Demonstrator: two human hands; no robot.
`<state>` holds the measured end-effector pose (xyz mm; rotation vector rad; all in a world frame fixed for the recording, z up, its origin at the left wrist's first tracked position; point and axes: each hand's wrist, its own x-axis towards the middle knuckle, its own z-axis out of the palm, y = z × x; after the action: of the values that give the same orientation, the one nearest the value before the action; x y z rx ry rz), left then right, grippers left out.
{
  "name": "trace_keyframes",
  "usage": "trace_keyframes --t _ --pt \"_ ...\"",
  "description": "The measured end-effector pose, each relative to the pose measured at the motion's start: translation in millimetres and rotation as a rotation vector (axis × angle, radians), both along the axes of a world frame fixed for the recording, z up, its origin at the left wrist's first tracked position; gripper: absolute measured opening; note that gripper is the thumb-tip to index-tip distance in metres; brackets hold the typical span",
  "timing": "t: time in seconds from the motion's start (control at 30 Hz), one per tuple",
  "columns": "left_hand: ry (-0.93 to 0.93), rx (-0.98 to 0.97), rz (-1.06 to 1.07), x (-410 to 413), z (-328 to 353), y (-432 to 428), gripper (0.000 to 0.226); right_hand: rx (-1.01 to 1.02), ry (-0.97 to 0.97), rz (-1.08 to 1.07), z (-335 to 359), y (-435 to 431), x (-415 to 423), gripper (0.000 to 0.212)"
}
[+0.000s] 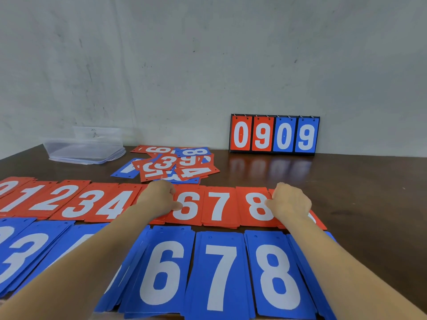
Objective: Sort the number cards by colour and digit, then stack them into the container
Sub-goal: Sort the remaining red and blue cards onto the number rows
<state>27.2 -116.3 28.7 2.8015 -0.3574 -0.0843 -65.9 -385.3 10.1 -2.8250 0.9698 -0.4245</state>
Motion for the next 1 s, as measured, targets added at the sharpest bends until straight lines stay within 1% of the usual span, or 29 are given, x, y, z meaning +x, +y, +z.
trace_keyframes --t 0.1,0.17,0.33,0.57,0.67,0.9,1.0 --pt "-0.027 -0.079 -0.025 -3.4 0.2 -0.5 0.048 -0.044 -0.027 0.039 0.1 4.8 -1.4 0.012" --pt "-0.037 -0.12 -0.042 -5.0 1.0 -0.8 0.05 -0.057 -0.044 0.053 1.6 8.2 -3.3 0.011" --pt "-0.06 -0.18 -0.034 -8.7 3.7 2.9 0.05 -0.039 -0.065 0.078 11.4 14.0 -8.9 0.015" --pt "-0.078 -0.226 -0.015 -9.1 4.4 13.9 0.049 0.023 -0.107 0.104 20.9 22.0 -8.3 0.007" --pt "-0.085 -0.252 -0.023 -5.3 6.8 20.6 0.049 0.013 -0.141 0.115 24.4 28.7 -1.3 0.01" --pt "-0.131 -0.225 -0.032 29.2 20.3 58.7 0.048 0.033 -0.177 0.183 40.6 64.1 39.1 0.009" --pt "-0.143 -0.208 -0.026 52.9 28.1 79.3 0.046 0.047 -0.17 0.181 46.1 80.5 61.7 0.015"
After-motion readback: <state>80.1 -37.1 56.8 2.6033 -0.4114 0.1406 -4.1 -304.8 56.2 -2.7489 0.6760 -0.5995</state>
